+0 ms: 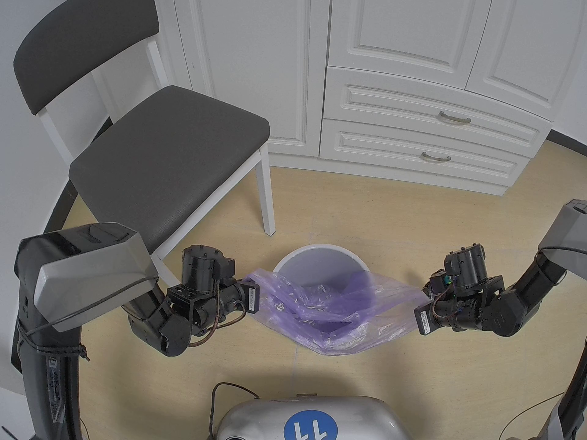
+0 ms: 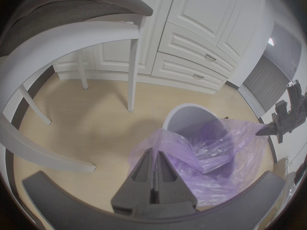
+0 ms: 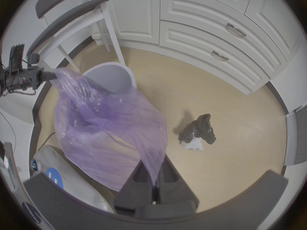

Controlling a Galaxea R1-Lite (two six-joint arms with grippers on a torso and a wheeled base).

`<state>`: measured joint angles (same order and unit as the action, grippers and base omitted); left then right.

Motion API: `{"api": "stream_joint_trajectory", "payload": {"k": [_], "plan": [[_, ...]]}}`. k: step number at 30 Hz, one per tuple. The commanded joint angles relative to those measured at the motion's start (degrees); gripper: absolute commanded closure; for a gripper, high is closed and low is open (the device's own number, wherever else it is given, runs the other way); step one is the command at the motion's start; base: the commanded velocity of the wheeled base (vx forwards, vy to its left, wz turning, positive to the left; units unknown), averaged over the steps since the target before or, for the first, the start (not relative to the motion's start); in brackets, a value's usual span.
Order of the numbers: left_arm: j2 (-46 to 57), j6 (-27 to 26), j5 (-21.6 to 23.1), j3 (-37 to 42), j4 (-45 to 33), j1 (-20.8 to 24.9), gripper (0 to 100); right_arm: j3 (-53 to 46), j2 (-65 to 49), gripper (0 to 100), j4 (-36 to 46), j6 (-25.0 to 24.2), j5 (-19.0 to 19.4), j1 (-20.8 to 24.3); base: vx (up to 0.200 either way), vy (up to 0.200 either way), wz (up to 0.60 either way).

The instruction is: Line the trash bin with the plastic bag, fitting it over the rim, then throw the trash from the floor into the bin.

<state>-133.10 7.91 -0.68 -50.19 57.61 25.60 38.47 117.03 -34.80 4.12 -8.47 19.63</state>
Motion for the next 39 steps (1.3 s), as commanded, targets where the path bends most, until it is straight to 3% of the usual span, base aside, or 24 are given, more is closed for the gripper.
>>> {"api": "stream_joint_trajectory", "payload": {"k": [1, 8, 16, 24, 39], "plan": [[-2.6, 0.1, 0.0, -0.1, 1.8, -0.9, 100, -0.2, 3.1, 100, -0.1, 1.5, 0.0, -2.0, 0.000, 0.000, 0.00], [-2.0, -0.1, -0.1, -0.2, -1.4, -2.0, 100, -2.2, 5.2, 100, -6.9, 2.5, 1.3, -3.5, 0.000, 0.000, 0.00], [3.9, -0.6, 0.0, 0.9, -9.6, -2.0, 100, -7.4, 0.7, 100, -11.1, 6.0, 6.3, -3.5, 0.000, 0.000, 0.00], [11.4, -6.9, 8.6, 6.1, -17.3, -3.4, 100, -12.1, -4.7, 100, -10.7, 12.7, 9.7, -5.3, 0.000, 0.000, 0.00], [16.6, -7.4, 9.0, 6.5, -20.8, -4.5, 100, -14.3, -8.9, 100, -9.5, 16.5, 9.7, -6.9, 0.000, 0.000, 0.00]]}}
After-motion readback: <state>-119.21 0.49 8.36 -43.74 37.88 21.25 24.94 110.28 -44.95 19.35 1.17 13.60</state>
